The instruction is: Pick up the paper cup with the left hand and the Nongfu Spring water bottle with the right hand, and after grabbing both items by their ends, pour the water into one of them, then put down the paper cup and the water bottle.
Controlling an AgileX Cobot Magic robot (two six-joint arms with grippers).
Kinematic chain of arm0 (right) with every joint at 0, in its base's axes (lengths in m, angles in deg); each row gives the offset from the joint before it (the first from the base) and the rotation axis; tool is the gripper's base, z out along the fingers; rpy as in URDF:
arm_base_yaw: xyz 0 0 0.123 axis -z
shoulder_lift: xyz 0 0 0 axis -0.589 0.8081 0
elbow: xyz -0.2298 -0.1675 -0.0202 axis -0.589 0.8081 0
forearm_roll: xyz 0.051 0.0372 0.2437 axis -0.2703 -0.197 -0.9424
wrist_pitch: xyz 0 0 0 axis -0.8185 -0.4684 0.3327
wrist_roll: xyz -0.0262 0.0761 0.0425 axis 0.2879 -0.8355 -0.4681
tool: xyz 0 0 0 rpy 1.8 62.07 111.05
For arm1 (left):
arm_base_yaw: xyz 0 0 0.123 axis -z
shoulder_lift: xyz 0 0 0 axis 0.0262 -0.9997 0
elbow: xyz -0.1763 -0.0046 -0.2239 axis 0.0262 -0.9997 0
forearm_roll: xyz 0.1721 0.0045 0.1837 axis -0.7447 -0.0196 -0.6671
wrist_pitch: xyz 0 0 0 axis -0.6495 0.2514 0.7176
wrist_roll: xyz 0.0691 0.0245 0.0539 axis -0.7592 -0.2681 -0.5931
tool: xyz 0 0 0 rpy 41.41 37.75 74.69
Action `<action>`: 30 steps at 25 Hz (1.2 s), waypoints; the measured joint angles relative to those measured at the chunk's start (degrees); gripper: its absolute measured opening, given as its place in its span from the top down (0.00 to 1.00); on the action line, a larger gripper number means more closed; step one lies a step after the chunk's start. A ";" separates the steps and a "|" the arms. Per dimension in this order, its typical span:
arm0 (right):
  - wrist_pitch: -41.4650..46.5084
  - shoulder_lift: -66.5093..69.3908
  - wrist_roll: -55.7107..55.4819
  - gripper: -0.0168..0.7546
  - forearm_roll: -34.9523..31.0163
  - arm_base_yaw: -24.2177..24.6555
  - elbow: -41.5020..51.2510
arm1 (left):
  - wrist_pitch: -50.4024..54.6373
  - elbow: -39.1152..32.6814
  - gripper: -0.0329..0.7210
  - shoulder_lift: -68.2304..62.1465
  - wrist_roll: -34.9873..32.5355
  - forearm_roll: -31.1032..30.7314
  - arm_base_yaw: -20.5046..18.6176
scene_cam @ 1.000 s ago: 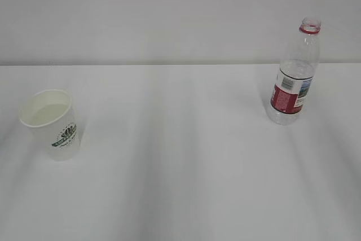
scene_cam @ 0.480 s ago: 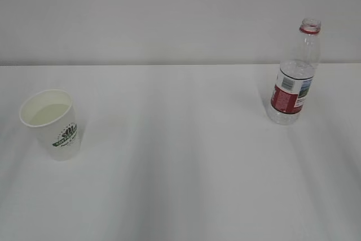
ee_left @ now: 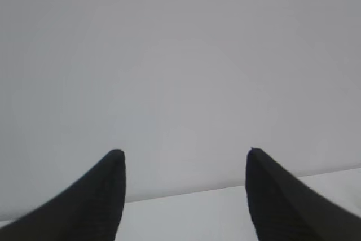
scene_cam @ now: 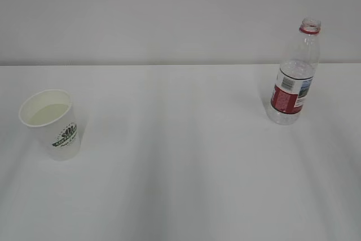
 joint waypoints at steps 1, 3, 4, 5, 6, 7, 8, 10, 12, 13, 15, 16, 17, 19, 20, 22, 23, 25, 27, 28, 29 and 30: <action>0.79 -0.40 0.00 0.22 0.00 0.00 0.00 | 1.21 0.00 0.31 0.71 0.00 0.00 0.00; 2.76 -1.24 0.00 0.22 0.00 0.00 0.00 | 3.76 0.00 0.31 2.40 0.00 0.00 0.00; 4.12 -1.68 0.00 0.22 0.00 0.00 0.00 | 5.21 0.00 0.31 3.05 0.00 0.00 0.00; 5.59 -2.15 0.00 0.22 0.00 0.00 0.00 | 6.87 0.00 0.31 3.61 0.00 0.00 0.00; 7.12 -2.59 0.00 0.22 0.00 0.00 0.00 | 8.69 0.00 0.31 4.11 0.00 0.00 0.00; 8.27 -2.86 0.00 0.22 0.00 0.00 0.00 | 10.17 0.00 0.31 4.59 0.00 -0.13 0.00; 9.47 -3.35 0.00 0.22 0.00 0.00 0.00 | 11.56 0.00 0.31 5.00 0.00 -0.24 0.00; 11.37 -4.28 0.00 0.22 0.00 0.00 -0.09 | 13.64 0.00 0.32 5.75 0.00 -0.32 0.00; 13.10 -5.46 0.00 0.22 0.00 0.00 -0.09 | 15.15 0.66 0.35 6.65 0.00 -0.32 0.00; 13.72 -6.08 0.00 0.22 -0.27 0.00 -0.09 | 16.02 1.12 0.37 7.06 0.00 -0.32 0.00; 15.32 -7.32 0.00 0.22 -0.40 0.00 -0.09 | 16.55 2.27 0.40 7.68 0.00 -0.32 0.03; 16.34 -8.06 0.00 0.22 -0.51 0.00 -0.09 | 16.60 2.70 0.40 8.09 0.00 -0.32 0.13; 17.18 -8.72 0.00 0.22 -0.60 0.00 -0.09 | 16.70 3.18 0.40 8.44 0.00 -0.32 0.13; 19.31 -10.44 0.00 0.22 -0.76 0.00 -0.09 | 17.17 3.76 0.41 9.06 0.00 -0.32 0.25; 20.25 -11.19 0.00 0.22 -0.86 0.00 -0.09 | 17.72 4.00 0.41 9.45 0.00 -0.50 0.25; 21.90 -13.04 0.00 0.22 -0.86 0.00 -0.09 | 19.40 3.99 0.41 9.80 -0.10 -0.63 0.25; 22.77 -13.98 0.00 0.22 -0.86 0.00 -0.09 | 20.89 3.99 0.41 9.80 -0.92 -0.63 0.25; 24.39 -15.56 0.00 0.22 -0.86 0.00 -0.19 | 23.05 3.99 0.41 9.80 -4.87 0.07 0.25; 26.53 -16.92 0.00 0.22 -0.86 0.00 -0.22 | 24.24 3.99 0.41 10.05 -11.02 2.45 0.25; 27.70 -17.59 0.00 0.22 -0.86 0.00 -0.26 | 24.51 3.99 0.41 10.16 -13.38 4.66 0.25; 28.86 -18.20 0.00 0.22 -0.86 0.00 -0.35 | 25.11 3.99 0.41 10.28 -14.99 6.28 0.25; 30.08 -18.75 0.00 0.22 -0.97 0.00 -0.48 | 25.90 3.99 0.41 10.28 -16.05 8.28 0.25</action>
